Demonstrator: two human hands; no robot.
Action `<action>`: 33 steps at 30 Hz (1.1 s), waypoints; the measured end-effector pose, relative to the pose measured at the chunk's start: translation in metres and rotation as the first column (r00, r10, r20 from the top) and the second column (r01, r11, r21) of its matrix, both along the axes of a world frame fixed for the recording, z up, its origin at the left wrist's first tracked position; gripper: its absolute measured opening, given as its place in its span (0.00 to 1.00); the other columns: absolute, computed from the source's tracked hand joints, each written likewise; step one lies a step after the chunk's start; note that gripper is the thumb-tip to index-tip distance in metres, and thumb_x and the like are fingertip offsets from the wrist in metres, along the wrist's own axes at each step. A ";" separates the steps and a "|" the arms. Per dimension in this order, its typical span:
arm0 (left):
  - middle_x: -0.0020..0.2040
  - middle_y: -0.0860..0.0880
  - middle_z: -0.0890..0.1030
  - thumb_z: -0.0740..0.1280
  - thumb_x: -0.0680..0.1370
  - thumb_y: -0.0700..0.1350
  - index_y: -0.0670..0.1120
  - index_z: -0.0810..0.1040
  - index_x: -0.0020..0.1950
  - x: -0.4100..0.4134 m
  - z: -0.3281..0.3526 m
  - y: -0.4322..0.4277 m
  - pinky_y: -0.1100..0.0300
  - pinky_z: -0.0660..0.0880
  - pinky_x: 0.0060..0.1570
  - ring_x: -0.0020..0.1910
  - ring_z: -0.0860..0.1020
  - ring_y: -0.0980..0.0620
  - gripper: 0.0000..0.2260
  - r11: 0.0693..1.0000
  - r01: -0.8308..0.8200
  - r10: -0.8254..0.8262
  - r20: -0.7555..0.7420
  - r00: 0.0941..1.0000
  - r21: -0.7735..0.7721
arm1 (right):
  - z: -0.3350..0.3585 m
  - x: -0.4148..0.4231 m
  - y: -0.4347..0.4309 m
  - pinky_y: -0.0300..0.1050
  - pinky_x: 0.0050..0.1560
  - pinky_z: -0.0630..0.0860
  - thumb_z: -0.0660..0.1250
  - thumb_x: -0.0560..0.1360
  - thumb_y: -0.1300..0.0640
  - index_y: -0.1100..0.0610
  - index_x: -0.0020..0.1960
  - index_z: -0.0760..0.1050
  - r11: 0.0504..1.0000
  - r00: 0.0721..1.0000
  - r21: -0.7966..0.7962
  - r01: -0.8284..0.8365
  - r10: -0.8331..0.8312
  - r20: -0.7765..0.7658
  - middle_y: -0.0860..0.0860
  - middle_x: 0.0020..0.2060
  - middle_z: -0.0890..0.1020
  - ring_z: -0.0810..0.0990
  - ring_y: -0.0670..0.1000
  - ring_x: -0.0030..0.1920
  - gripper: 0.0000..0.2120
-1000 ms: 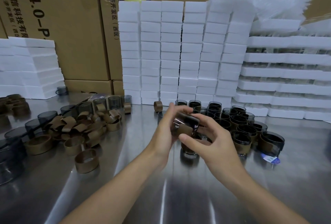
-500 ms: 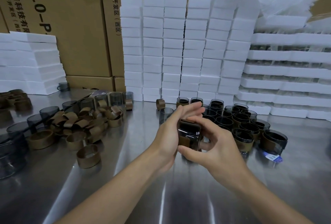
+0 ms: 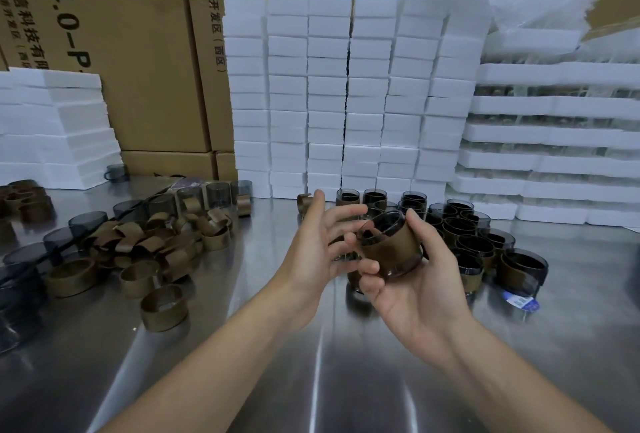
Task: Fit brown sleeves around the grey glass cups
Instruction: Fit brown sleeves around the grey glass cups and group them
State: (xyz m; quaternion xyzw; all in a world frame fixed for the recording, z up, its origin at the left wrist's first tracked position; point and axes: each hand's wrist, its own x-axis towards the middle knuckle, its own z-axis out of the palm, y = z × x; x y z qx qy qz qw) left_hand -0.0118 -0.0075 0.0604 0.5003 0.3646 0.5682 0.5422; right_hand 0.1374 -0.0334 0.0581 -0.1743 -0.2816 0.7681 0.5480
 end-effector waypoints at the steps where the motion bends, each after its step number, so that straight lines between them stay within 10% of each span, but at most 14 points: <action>1: 0.60 0.47 0.88 0.49 0.86 0.69 0.48 0.85 0.66 0.000 -0.002 0.001 0.56 0.82 0.49 0.52 0.87 0.52 0.33 1.000 -0.013 0.013 -0.003 1.000 -0.008 | 0.001 -0.002 0.000 0.39 0.27 0.70 0.77 0.71 0.41 0.64 0.53 0.85 1.000 1.000 -0.023 -0.001 0.001 -0.008 0.62 0.50 0.82 0.73 0.51 0.31 0.26; 19: 0.58 0.50 0.89 0.53 0.85 0.69 0.52 0.88 0.60 0.009 -0.009 -0.003 0.56 0.79 0.50 0.52 0.87 0.55 0.30 0.996 -0.059 0.057 -0.029 0.998 -0.066 | -0.002 -0.003 -0.002 0.37 0.18 0.58 0.65 0.78 0.39 0.64 0.35 0.78 0.969 0.980 -0.144 0.198 -0.197 0.024 0.58 0.34 0.75 0.62 0.48 0.21 0.28; 27: 0.55 0.51 0.87 0.74 0.76 0.59 0.54 0.87 0.60 0.014 -0.008 -0.009 0.64 0.81 0.46 0.40 0.84 0.56 0.16 0.997 0.032 -0.020 -0.150 0.989 0.076 | -0.003 -0.004 -0.002 0.40 0.26 0.71 0.64 0.82 0.40 0.63 0.53 0.82 0.976 0.997 -0.205 0.069 -0.074 -0.020 0.59 0.43 0.82 0.73 0.51 0.30 0.26; 33: 0.54 0.52 0.89 0.77 0.78 0.61 0.52 0.87 0.61 0.013 -0.010 -0.010 0.66 0.79 0.50 0.54 0.86 0.56 0.18 0.993 -0.042 0.050 -0.074 0.996 0.107 | -0.005 -0.002 0.000 0.42 0.31 0.77 0.55 0.84 0.30 0.61 0.66 0.83 0.985 0.951 -0.170 0.028 0.026 0.308 0.58 0.47 0.86 0.81 0.52 0.35 0.37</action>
